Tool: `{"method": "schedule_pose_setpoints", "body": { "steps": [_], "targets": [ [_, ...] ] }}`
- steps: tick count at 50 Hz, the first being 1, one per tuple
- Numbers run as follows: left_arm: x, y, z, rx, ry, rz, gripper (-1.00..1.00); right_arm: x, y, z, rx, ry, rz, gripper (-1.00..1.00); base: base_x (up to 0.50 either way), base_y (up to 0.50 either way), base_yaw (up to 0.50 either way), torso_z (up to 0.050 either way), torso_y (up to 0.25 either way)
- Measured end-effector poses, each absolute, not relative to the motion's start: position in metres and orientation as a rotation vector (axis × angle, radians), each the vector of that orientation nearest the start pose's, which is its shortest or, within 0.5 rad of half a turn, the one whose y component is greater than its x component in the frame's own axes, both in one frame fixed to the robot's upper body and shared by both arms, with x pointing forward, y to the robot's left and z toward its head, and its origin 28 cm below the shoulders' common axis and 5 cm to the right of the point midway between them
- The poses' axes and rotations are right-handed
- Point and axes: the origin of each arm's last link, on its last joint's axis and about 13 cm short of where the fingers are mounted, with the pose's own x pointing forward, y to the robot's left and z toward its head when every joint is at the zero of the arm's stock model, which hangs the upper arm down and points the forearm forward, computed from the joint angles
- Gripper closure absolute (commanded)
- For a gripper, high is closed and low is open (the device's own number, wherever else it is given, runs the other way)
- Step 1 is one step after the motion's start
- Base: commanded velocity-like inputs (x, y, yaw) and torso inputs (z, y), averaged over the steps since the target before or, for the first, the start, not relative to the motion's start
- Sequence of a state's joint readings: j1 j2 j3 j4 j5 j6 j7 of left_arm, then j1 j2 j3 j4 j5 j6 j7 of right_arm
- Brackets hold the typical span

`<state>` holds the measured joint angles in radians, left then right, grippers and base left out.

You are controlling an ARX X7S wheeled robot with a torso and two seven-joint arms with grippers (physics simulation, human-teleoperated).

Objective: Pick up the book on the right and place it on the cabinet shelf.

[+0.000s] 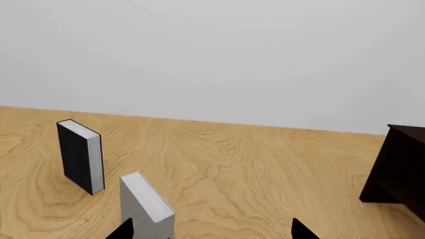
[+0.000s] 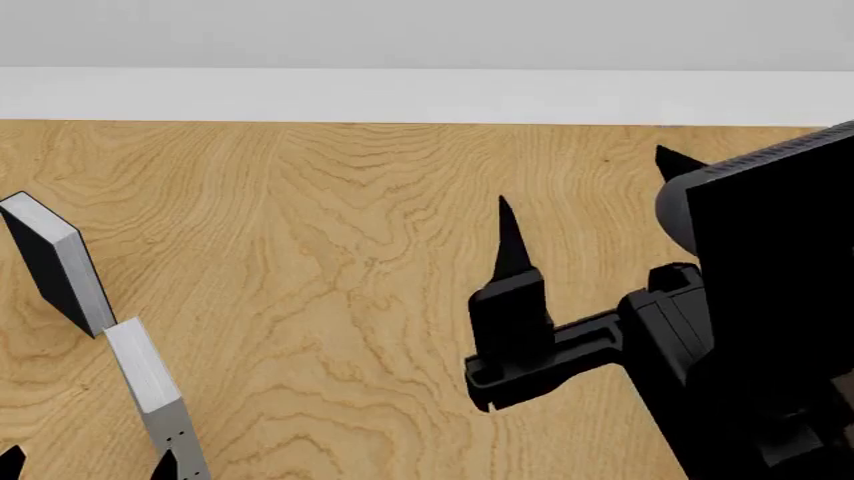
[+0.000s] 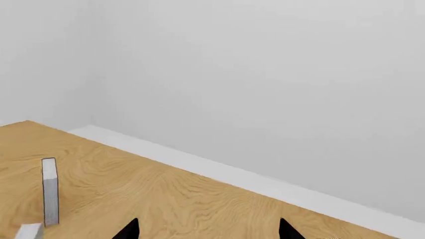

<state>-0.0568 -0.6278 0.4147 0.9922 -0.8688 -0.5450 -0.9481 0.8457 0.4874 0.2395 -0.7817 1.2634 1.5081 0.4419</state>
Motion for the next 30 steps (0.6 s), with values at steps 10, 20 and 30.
{"method": "schedule_pose_setpoints", "body": {
  "steps": [10, 20, 30],
  "targets": [
    [0.124, 0.186, 0.151, -0.111, 0.045, -0.070, -1.00, 0.173, -0.155, 0.273, -0.225, -0.071, 0.394, -1.00, 0.00, 0.00, 0.00, 0.000, 0.000],
    [0.124, 0.186, 0.150, -0.111, 0.051, -0.066, -1.00, 0.138, -0.162, 0.272, -0.318, -0.013, 0.495, -1.00, 0.00, 0.00, 0.00, 0.000, 0.000],
    [0.124, 0.187, 0.148, -0.111, 0.058, -0.062, -1.00, 0.109, -0.167, 0.268, -0.400, 0.076, 0.590, -1.00, 0.00, 0.00, 0.00, 0.000, 0.000]
  ]
}}
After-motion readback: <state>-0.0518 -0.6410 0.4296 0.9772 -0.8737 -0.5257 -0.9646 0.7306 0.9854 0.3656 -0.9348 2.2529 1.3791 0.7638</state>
